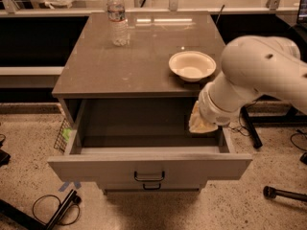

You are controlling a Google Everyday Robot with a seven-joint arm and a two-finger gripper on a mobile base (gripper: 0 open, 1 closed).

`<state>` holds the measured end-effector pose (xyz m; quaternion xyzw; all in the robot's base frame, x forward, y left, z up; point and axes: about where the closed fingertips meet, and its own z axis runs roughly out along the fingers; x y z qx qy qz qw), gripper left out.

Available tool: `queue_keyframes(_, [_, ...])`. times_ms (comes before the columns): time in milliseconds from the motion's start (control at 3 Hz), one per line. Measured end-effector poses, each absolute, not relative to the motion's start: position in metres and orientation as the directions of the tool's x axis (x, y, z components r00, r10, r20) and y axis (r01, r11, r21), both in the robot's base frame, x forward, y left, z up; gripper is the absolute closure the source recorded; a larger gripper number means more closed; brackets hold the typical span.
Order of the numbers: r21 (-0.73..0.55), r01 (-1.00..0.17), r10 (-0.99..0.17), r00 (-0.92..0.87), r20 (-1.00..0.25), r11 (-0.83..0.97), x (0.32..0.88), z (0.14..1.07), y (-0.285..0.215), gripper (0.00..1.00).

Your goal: Open top drawer

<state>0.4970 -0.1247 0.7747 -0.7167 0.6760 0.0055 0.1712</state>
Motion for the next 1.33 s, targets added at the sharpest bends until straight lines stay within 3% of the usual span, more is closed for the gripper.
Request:
queue_keyframes(333, [-0.291,-0.957,-0.957,0.101,-0.271,-0.019,0.505,0.761,-0.136,0.95])
queue_keyframes(667, [-0.31,-0.95,-0.952,0.113,-0.286,-0.019,0.517,0.74,-0.145,1.0])
queue_keyframes(1333, [-0.279,-0.96,-0.948,0.111,-0.297,-0.025,0.525,0.721,-0.14,1.0])
